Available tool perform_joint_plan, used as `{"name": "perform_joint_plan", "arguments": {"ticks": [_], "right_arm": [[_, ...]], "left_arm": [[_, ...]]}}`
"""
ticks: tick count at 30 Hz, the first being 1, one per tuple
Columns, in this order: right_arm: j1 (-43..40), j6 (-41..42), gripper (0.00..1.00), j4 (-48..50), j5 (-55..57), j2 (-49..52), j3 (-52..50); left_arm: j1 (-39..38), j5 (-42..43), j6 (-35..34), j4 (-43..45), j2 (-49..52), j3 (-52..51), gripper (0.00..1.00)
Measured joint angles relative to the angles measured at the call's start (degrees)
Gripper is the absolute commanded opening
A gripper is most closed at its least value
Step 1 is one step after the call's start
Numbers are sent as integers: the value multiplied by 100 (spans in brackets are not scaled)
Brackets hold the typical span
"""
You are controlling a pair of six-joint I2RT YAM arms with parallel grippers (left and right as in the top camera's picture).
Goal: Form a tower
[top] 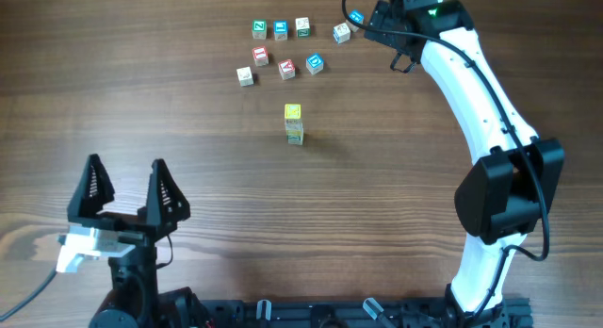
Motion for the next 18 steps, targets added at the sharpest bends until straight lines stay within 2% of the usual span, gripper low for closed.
{"name": "perform_joint_plan", "arguments": {"ticks": [12,18], "right_arm": [[0,0,100,2,0,0,0],[0,0,100,2,0,0,0]], "left_arm": [[-28,0,0,125,-195,-1143,100],[-28,0,0,-181,-201,-1209,100]]}}
